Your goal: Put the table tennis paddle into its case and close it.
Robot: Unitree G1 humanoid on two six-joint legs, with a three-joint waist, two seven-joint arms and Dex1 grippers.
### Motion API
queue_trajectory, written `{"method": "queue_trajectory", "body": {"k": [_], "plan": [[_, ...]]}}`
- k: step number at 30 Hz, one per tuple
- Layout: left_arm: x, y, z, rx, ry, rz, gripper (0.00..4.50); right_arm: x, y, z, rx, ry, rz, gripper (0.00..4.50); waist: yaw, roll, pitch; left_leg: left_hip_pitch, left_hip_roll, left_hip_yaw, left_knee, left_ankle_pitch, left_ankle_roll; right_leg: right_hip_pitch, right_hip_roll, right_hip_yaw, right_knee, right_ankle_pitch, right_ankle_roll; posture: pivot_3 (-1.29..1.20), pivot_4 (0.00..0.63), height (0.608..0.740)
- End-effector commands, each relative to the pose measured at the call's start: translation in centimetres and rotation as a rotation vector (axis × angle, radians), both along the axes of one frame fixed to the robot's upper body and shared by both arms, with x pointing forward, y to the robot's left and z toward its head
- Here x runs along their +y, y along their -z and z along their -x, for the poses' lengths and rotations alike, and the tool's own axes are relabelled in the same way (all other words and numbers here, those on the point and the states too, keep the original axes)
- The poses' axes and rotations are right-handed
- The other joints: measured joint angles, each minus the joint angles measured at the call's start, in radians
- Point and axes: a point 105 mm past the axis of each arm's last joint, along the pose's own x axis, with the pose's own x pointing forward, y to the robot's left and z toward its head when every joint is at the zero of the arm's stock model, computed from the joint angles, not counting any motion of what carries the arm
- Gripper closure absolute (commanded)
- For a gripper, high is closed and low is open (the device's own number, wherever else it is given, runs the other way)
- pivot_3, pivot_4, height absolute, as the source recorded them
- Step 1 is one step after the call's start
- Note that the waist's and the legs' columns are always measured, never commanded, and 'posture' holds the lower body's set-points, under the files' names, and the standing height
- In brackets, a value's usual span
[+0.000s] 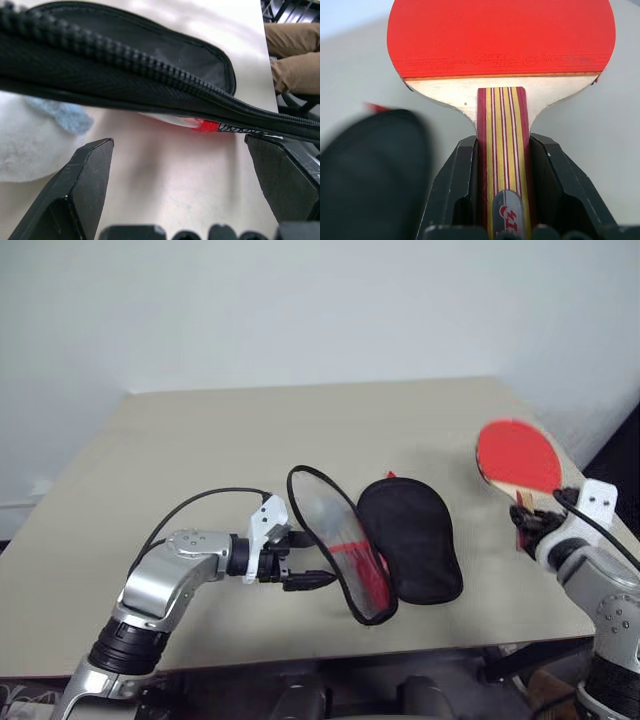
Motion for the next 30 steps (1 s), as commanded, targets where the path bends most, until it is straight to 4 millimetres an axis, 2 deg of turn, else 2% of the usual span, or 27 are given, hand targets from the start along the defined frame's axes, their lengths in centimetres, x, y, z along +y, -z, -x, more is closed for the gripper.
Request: {"method": "queue_trajectory", "body": {"k": [1, 6, 10, 14, 20, 23, 30], "plan": [[0.3, -0.5, 0.1, -0.024, 0.017, 0.005, 0.00, 3.4, -0.8, -0.1, -0.026, -0.071, -0.014, 3.38, -0.002, 0.000, 0.000, 0.000, 0.000, 0.000, 0.000, 0.000, 0.000, 0.000, 0.000, 0.000, 0.000, 0.000, 0.000, 0.00, 0.000, 0.740], [0.6, 0.0, 0.0, -0.022, 0.013, 0.002, 0.00, 5.8, 1.2, 0.4, 0.040, -0.122, -0.047, 3.38, -0.002, 0.001, 0.000, 0.000, 0.000, 0.000, 0.000, 0.000, 0.000, 0.000, 0.000, 0.000, 0.000, 0.000, 0.000, 0.00, 0.000, 0.740], [0.8, 0.3, -0.1, -0.025, 0.006, -0.001, 0.00, 6.9, 2.4, 0.7, 0.078, -0.141, -0.058, 3.38, -0.003, 0.001, 0.000, 0.000, 0.000, 0.000, 0.000, 0.000, -0.001, -0.001, 0.000, 0.000, 0.000, 0.000, 0.000, 0.00, 0.000, 0.740], [0.8, 0.4, -0.1, -0.027, 0.003, 0.003, 0.00, 7.3, 4.4, 1.3, 0.148, -0.170, -0.034, 3.38, -0.003, 0.001, 0.000, 0.000, 0.000, 0.000, 0.000, 0.000, -0.001, -0.001, 0.001, 0.000, 0.001, 0.000, 0.000, 0.00, 0.000, 0.740], [1.2, 0.9, -0.2, -0.018, -0.004, -0.003, 0.00, 8.1, 4.2, 1.9, 0.128, -0.247, 0.001, 3.38, -0.003, 0.001, 0.000, 0.000, 0.000, 0.000, 0.000, 0.000, -0.001, 0.000, 0.001, 0.000, 0.001, 0.000, 0.000, 0.00, 0.000, 0.740], [1.3, 0.9, -0.2, -0.017, -0.007, -0.003, 0.00, 8.2, 4.9, 2.0, 0.160, -0.255, 0.009, 3.38, -0.004, 0.001, 0.000, 0.000, 0.001, 0.000, 0.000, 0.000, -0.001, -0.001, 0.001, 0.000, 0.001, 0.000, 0.000, 0.00, 0.000, 0.740], [1.5, 0.9, -0.2, -0.012, -0.002, -0.014, 0.00, 8.9, 5.0, 2.6, 0.153, -0.299, 0.022, 3.38, -0.005, 0.001, 0.000, 0.000, 0.001, 0.000, 0.000, 0.000, -0.001, -0.001, 0.001, 0.000, 0.001, 0.000, 0.000, 0.00, 0.000, 0.740]]}}
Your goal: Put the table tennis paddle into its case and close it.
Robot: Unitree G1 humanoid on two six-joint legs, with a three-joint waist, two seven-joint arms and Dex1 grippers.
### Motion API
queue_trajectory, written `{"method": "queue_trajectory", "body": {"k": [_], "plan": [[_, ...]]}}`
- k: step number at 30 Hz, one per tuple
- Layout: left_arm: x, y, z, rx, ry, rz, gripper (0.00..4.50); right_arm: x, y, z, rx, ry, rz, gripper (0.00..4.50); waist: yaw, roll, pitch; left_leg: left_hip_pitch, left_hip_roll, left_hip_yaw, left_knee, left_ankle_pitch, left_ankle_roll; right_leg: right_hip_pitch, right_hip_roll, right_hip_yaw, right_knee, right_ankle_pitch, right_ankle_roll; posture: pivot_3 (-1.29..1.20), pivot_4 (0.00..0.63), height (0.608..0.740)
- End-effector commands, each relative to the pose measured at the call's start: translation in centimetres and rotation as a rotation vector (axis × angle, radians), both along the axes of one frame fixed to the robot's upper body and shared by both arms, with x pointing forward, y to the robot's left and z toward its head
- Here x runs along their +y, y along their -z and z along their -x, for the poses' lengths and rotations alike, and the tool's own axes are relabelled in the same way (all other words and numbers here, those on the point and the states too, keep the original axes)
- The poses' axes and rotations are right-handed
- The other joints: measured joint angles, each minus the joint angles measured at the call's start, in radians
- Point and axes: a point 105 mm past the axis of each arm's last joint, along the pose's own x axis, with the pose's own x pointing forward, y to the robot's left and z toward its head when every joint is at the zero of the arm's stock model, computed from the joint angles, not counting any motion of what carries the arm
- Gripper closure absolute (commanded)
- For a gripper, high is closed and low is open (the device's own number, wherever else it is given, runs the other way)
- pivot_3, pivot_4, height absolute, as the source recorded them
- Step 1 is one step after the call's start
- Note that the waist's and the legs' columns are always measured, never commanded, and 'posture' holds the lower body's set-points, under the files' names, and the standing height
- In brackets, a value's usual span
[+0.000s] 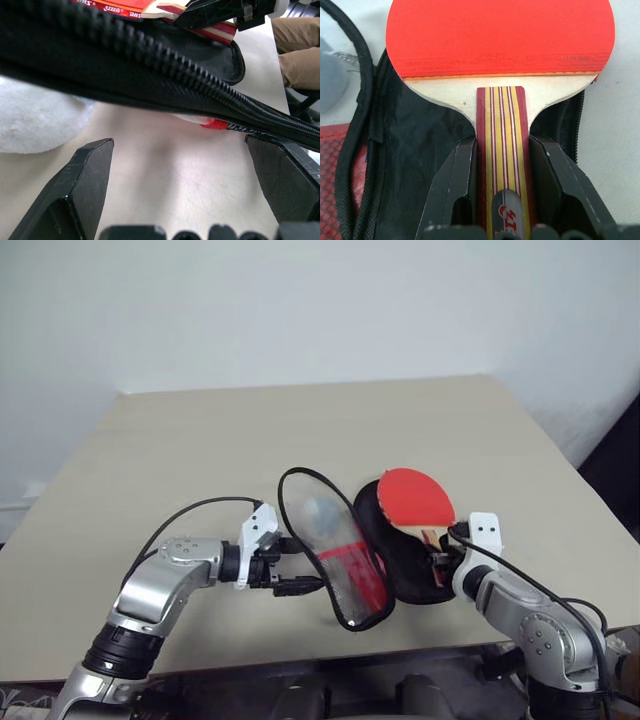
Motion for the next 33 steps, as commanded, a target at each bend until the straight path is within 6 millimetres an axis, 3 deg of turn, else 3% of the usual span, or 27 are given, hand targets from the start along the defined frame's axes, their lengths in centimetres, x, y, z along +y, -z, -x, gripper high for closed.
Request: {"method": "queue_trajectory", "body": {"k": [1, 7, 11, 15, 29, 33], "plan": [[0.0, -0.7, -0.3, -0.029, 0.012, -0.004, 0.00, 0.9, -1.4, 0.1, -0.070, -0.041, -0.009, 3.38, 0.000, 0.000, 0.000, 0.000, 0.000, 0.000, 0.000, 0.000, 0.000, 0.000, 0.000, 0.000, 0.000, 0.000, 0.000, 0.00, 0.000, 0.740], [0.0, -0.8, -0.4, -0.029, 0.013, -0.007, 0.00, 1.5, -2.7, 0.0, -0.132, -0.064, -0.018, 3.38, -0.001, 0.000, 0.000, 0.000, 0.000, 0.000, 0.000, 0.000, 0.000, 0.000, 0.000, 0.000, 0.000, 0.000, 0.000, 0.00, 0.000, 0.740], [-0.3, -0.9, -0.5, -0.029, 0.016, -0.006, 0.00, 1.6, -2.2, 0.1, -0.114, -0.071, -0.002, 3.38, 0.000, 0.000, 0.000, 0.000, 0.000, 0.000, 0.000, 0.000, 0.000, 0.000, 0.000, 0.000, 0.000, 0.000, 0.000, 0.00, 0.000, 0.740], [-0.3, -0.9, -0.5, -0.027, 0.018, -0.009, 0.00, 1.6, -2.9, -0.1, -0.150, -0.067, 0.009, 3.38, 0.003, 0.000, 0.000, 0.000, 0.000, 0.000, 0.001, 0.000, 0.000, 0.000, 0.000, 0.000, 0.000, 0.000, 0.000, 0.00, 0.000, 0.740], [-1.2, -2.1, -0.6, -0.028, 0.026, -0.004, 0.00, 0.8, 0.0, 0.9, -0.015, -0.055, 0.089, 3.38, 0.002, -0.001, 0.000, 0.000, 0.000, 0.000, 0.001, 0.000, 0.000, 0.000, 0.000, 0.000, 0.000, 0.000, 0.000, 0.00, 0.000, 0.740], [-1.6, -2.4, -0.5, -0.025, 0.029, -0.002, 0.00, 1.1, -0.4, 0.8, -0.034, -0.069, 0.073, 3.38, 0.003, -0.002, -0.001, 0.000, 0.000, 0.000, 0.001, 0.000, 0.000, 0.001, 0.000, 0.000, 0.000, 0.000, 0.000, 0.00, 0.000, 0.740]]}}
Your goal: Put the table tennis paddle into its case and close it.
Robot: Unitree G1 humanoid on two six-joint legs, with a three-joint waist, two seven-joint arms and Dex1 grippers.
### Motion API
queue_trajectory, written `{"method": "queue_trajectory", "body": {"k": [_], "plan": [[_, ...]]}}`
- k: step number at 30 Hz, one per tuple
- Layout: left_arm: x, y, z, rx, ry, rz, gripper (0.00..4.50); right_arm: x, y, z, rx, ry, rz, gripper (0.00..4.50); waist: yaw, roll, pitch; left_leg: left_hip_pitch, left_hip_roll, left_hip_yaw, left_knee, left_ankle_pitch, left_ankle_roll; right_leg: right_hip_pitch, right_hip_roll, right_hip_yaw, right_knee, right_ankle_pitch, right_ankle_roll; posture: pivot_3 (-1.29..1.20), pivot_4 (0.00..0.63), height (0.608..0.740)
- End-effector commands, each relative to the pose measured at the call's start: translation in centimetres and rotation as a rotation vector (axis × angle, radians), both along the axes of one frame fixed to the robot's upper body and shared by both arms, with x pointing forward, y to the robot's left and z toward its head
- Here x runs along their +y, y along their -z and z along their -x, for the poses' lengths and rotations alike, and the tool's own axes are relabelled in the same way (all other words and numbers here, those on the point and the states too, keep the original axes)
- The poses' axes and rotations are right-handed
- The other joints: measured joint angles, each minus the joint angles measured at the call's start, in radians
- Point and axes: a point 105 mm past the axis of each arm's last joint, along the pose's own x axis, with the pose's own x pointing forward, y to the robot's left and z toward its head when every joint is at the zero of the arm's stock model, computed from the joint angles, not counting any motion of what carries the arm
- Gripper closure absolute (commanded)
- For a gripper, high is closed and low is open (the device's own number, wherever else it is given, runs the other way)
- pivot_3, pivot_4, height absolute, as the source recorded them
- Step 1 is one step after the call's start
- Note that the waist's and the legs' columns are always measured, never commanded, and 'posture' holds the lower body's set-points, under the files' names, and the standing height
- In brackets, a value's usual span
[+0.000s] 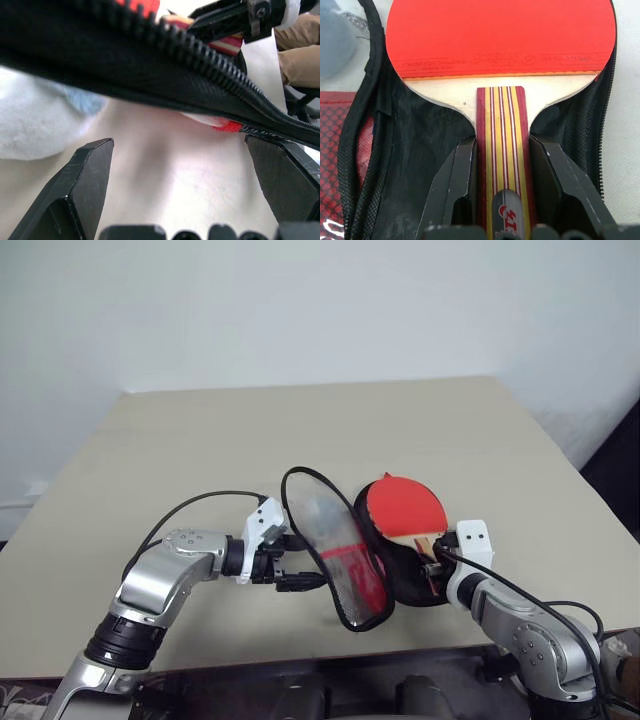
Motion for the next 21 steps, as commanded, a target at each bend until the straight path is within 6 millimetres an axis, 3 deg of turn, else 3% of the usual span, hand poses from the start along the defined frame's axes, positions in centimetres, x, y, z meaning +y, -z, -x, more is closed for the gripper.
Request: {"method": "queue_trajectory", "body": {"k": [1, 9, 21], "plan": [[-0.8, -1.6, 0.0, -0.048, 0.025, 0.018, 0.00, 0.4, -1.1, -0.1, -0.043, -0.020, -0.007, 3.38, 0.000, 0.000, 0.000, 0.000, 0.000, 0.000, 0.000, 0.000, 0.000, 0.000, 0.000, 0.000, 0.000, 0.000, 0.000, 0.00, 0.000, 0.740], [-0.8, -1.9, -0.1, -0.046, 0.015, 0.019, 0.00, 1.0, -1.0, 0.0, -0.035, -0.061, 0.008, 3.38, -0.001, 0.000, 0.000, 0.000, 0.000, 0.000, 0.000, 0.000, 0.000, 0.000, 0.000, 0.000, 0.000, 0.000, 0.000, 0.00, 0.000, 0.740], [0.0, -0.5, -0.1, -0.041, -0.001, 0.012, 0.00, 0.8, -0.8, -0.3, -0.028, -0.045, 0.015, 3.38, -0.001, 0.000, 0.000, 0.000, 0.000, 0.000, 0.000, 0.000, 0.000, 0.000, 0.000, 0.000, 0.000, 0.000, 0.000, 0.00, 0.000, 0.740]]}}
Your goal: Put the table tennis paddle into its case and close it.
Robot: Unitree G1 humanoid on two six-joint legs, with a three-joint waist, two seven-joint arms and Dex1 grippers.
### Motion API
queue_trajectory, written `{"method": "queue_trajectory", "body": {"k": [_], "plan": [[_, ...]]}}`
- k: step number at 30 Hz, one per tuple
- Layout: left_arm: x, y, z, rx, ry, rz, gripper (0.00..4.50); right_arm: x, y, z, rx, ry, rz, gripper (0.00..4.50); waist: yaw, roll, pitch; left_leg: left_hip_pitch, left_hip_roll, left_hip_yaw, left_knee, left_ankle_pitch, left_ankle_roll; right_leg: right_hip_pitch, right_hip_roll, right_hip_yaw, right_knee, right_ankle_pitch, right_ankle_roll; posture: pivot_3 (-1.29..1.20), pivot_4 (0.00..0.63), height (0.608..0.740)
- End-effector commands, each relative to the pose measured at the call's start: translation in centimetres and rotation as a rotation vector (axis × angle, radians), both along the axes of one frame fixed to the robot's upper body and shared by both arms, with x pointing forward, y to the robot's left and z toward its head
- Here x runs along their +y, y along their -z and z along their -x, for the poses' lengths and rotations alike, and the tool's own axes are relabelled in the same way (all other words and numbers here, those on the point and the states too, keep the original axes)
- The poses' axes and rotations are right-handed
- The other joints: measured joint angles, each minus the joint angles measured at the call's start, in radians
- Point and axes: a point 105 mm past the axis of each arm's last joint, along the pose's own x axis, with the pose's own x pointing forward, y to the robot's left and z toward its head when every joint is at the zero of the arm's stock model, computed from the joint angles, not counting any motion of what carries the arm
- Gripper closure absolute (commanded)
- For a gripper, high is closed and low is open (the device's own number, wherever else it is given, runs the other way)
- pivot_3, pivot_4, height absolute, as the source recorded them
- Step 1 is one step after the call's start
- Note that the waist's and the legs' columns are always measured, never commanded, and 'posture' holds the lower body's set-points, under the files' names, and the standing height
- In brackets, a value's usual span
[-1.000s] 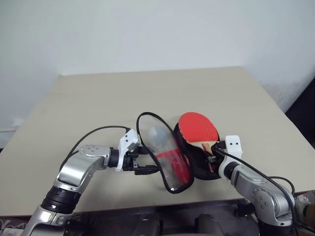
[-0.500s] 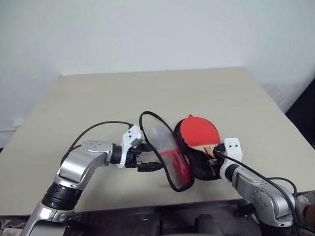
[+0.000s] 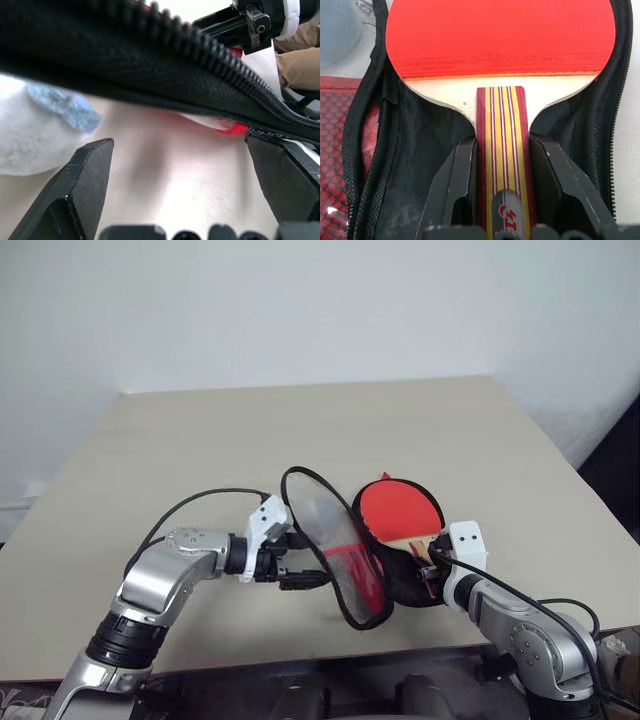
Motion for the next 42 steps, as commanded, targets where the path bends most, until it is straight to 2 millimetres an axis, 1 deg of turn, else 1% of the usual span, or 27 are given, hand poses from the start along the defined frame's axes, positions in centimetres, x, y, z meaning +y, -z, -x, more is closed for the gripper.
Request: {"method": "queue_trajectory", "body": {"k": [1, 2, 4, 6, 9, 11, 12, 13, 14, 16, 17, 18, 19, 21, 22, 24, 26, 27, 28, 30, 31, 34, 36, 38, 40, 42], "plan": [[0.1, -0.6, -0.1, -0.041, 0.007, 0.007, 0.00, 0.2, -1.0, -0.4, -0.040, -0.004, -0.004, 3.38, 0.000, 0.000, 0.000, 0.000, 0.000, 0.000, 0.000, 0.000, 0.000, 0.000, 0.000, 0.000, 0.000, 0.000, 0.000, 0.00, 0.000, 0.740], [0.2, -0.5, -0.1, -0.041, 0.007, 0.008, 0.00, 0.2, -0.9, -0.4, -0.039, -0.006, -0.002, 3.38, 0.000, 0.000, 0.000, 0.000, 0.000, 0.000, 0.000, 0.000, 0.000, 0.000, 0.000, 0.000, 0.000, 0.000, 0.000, 0.00, 0.000, 0.740], [0.3, -0.4, -0.1, -0.041, 0.005, 0.008, 0.00, 0.3, -0.9, -0.4, -0.035, -0.008, -0.005, 2.65, 0.000, 0.000, 0.000, 0.000, 0.000, 0.000, 0.000, 0.000, 0.000, 0.000, 0.000, 0.000, 0.000, 0.000, 0.000, 0.00, 0.000, 0.740], [0.4, -0.3, -0.1, -0.042, 0.004, 0.008, 0.00, 0.4, -0.8, -0.4, -0.030, -0.014, -0.008, 2.10, 0.001, 0.000, 0.000, 0.000, 0.000, 0.000, 0.000, 0.000, 0.000, 0.000, 0.000, 0.000, 0.000, 0.000, 0.000, 0.00, 0.000, 0.740], [0.5, -0.2, -0.2, -0.042, 0.005, 0.008, 0.00, 0.3, -1.0, -0.3, -0.032, -0.017, -0.021, 0.99, 0.000, 0.000, 0.000, 0.000, 0.000, 0.000, 0.000, 0.000, 0.000, 0.000, 0.000, 0.000, 0.000, 0.000, 0.000, 0.00, 0.000, 0.740], [0.5, -0.1, -0.3, -0.042, 0.005, 0.008, 0.00, -0.2, -1.2, -0.4, -0.037, -0.003, -0.034, 0.22, 0.001, 0.000, 0.000, 0.000, 0.000, 0.000, 0.000, 0.000, 0.000, 0.000, 0.000, 0.000, 0.000, 0.000, 0.000, 0.00, 0.000, 0.740], [0.5, -0.1, -0.4, -0.043, 0.004, 0.011, 0.00, -1.0, -1.4, -0.5, -0.049, 0.014, -0.024, 0.04, 0.001, 0.000, 0.000, 0.000, 0.000, 0.000, 0.000, 0.000, 0.000, 0.001, 0.000, 0.000, 0.000, 0.000, 0.000, 0.00, 0.000, 0.740], [0.5, -0.1, -0.5, -0.043, 0.003, 0.012, 0.00, -1.5, -1.5, -0.6, -0.058, 0.026, -0.015, 0.04, 0.001, 0.000, 0.000, 0.000, 0.000, 0.000, 0.001, 0.000, 0.000, 0.001, 0.000, 0.000, 0.000, 0.000, 0.000, 0.00, 0.000, 0.740], [0.5, -0.2, -0.5, -0.045, 0.004, 0.014, 0.00, -2.7, -2.0, -0.6, -0.093, 0.035, 0.011, 0.04, 0.002, 0.000, 0.000, 0.000, 0.000, 0.000, 0.001, 0.000, 0.000, 0.001, 0.000, 0.000, 0.000, 0.000, 0.000, 0.00, 0.000, 0.740], [0.3, -0.2, -0.7, -0.047, 0.007, 0.019, 0.00, -5.0, -3.5, -0.5, -0.163, 0.030, 0.084, 0.04, 0.003, 0.000, 0.000, 0.000, 0.000, 0.000, 0.001, 0.000, 0.000, 0.001, 0.000, 0.000, 0.000, 0.000, 0.000, 0.00, 0.000, 0.740], [0.2, -0.2, -0.9, -0.049, 0.011, 0.022, 0.00, -5.8, -4.4, -0.5, -0.198, 0.021, 0.106, 0.04, 0.004, 0.000, 0.000, 0.000, -0.001, 0.000, 0.002, 0.000, 0.000, 0.002, 0.000, 0.000, 0.000, 0.000, 0.000, 0.00, 0.000, 0.740], [-0.5, -0.4, -1.2, -0.054, 0.017, 0.044, 0.00, -6.9, -6.4, -0.7, -0.267, 0.025, 0.068, 0.04, 0.005, -0.001, 0.000, -0.001, -0.001, 0.000, 0.002, 0.000, 0.000, 0.002, -0.001, 0.000, 0.000, 0.000, 0.000, 0.00, 0.000, 0.740], [-1.0, -0.5, -1.5, -0.058, 0.021, 0.059, 0.00, -7.5, -7.8, -0.8, -0.318, 0.025, 0.037, 0.04, 0.005, -0.001, 0.000, -0.001, -0.001, 0.000, 0.003, 0.000, 0.000, 0.002, -0.001, 0.000, 0.000, 0.000, 0.000, 0.00, 0.000, 0.740], [-1.8, -0.8, -2.1, -0.053, 0.017, 0.096, 0.00, -8.6, -9.7, -0.9, -0.385, 0.030, -0.018, 0.04, 0.003, -0.001, 0.000, 0.000, -0.001, 0.000, 0.003, 0.000, 0.000, 0.003, 0.000, -0.001, 0.000, 0.000, 0.000, 0.00, 0.000, 0.740], [-2.7, -1.1, -2.4, -0.035, 0.017, 0.138, 0.00, -9.2, -10.6, -1.1, -0.426, 0.035, -0.040, 0.04, 0.001, -0.002, 0.000, 0.000, 0.000, -0.001, 0.003, 0.000, 0.000, 0.004, 0.000, -0.001, 0.000, 0.000, 0.001, 0.00, 0.000, 0.740], [-4.4, -1.6, -2.8, -0.011, 0.039, 0.193, 0.00, -10.1, -11.7, -1.5, -0.477, 0.032, -0.077, 0.04, 0.001, -0.002, -0.001, 0.001, 0.000, -0.001, 0.003, 0.000, 0.000, 0.004, 0.000, -0.001, 0.000, 0.000, 0.001, 0.00, 0.000, 0.740], [-5.9, -1.8, -2.8, -0.007, 0.074, 0.218, 0.00, -10.2, -12.2, -1.8, -0.512, 0.009, -0.111, 0.04, 0.000, -0.002, -0.001, 0.001, 0.000, 0.000, 0.004, 0.000, 0.000, 0.004, 0.000, -0.001, 0.000, 0.000, 0.001, 0.00, 0.000, 0.740], [-6.9, -2.0, -2.9, -0.001, 0.081, 0.241, 0.00, -10.5, -12.6, -2.1, -0.554, 0.031, -0.134, 0.04, 0.000, -0.002, -0.001, 0.001, 0.000, 0.000, 0.004, 0.000, 0.000, 0.005, 0.000, -0.001, -0.001, 0.000, 0.001, 0.00, 0.000, 0.740], [-7.8, -2.2, -3.1, 0.010, 0.082, 0.264, 0.00, -10.9, -12.8, -2.4, -0.582, 0.062, -0.151, 0.04, 0.001, -0.002, -0.001, 0.001, 0.000, 0.000, 0.004, 0.000, 0.000, 0.005, 0.000, -0.001, -0.001, 0.000, 0.001, 0.00, 0.000, 0.740], [-9.8, -2.4, -3.4, 0.032, 0.081, 0.296, 0.00, -11.4, -12.5, -3.2, -0.590, 0.132, -0.193, 0.04, 0.001, -0.003, -0.001, 0.001, 0.000, 0.000, 0.005, 0.000, 0.000, 0.005, 0.000, -0.001, -0.001, 0.001, 0.001, 0.00, 0.000, 0.740], [-10.5, -2.3, -3.5, 0.038, 0.077, 0.298, 0.00, -11.4, -12.2, -3.5, -0.586, 0.147, -0.203, 0.04, 0.001, -0.003, -0.001, 0.000, 0.000, 0.000, 0.006, 0.000, 0.000, 0.005, 0.000, -0.001, 0.000, 0.001, 0.001, 0.00, 0.000, 0.740], [-11.8, -1.6, -3.6, 0.058, 0.060, 0.280, 0.00, -10.8, -11.0, -3.9, -0.566, 0.163, -0.176, 0.04, 0.001, -0.002, -0.001, 0.000, -0.001, 0.000, 0.007, 0.000, 0.000, 0.005, 0.000, -0.001, 0.000, 0.001, 0.002, 0.00, 0.000, 0.740], [-11.7, -1.5, -3.4, 0.091, 0.049, 0.280, 0.00, -10.3, -10.4, -3.9, -0.550, 0.162, -0.173, 0.04, -0.003, -0.002, -0.001, 0.000, -0.001, 0.000, 0.006, 0.000, 0.000, 0.004, 0.000, 0.000, 0.000, 0.001, 0.002, 0.00, 0.000, 0.740], [-11.0, -1.4, -3.3, 0.123, 0.032, 0.271, 0.00, -10.0, -10.0, -3.9, -0.542, 0.164, -0.178, 0.04, -0.003, -0.001, -0.001, 0.000, -0.001, 0.000, 0.006, 0.000, 0.000, 0.003, 0.000, 0.000, 0.000, 0.001, 0.002, 0.00, 0.000, 0.740], [-9.8, -0.8, -3.1, 0.171, -0.008, 0.203, 0.00, -9.7, -9.8, -3.8, -0.534, 0.166, -0.193, 0.04, -0.003, -0.001, -0.001, 0.000, -0.001, 0.000, 0.006, 0.000, 0.000, 0.003, 0.000, 0.000, 0.000, 0.001, 0.002, 0.00, 0.000, 0.740], [-8.7, -0.8, -2.9, 0.238, -0.052, 0.177, 0.00, -9.4, -9.5, -3.8, -0.523, 0.153, -0.213, 0.04, -0.003, -0.001, -0.001, 0.000, -0.001, 0.000, 0.006, 0.000, 0.000, 0.003, 0.000, 0.000, 0.000, 0.001, 0.002, 0.00, 0.000, 0.740]]}}
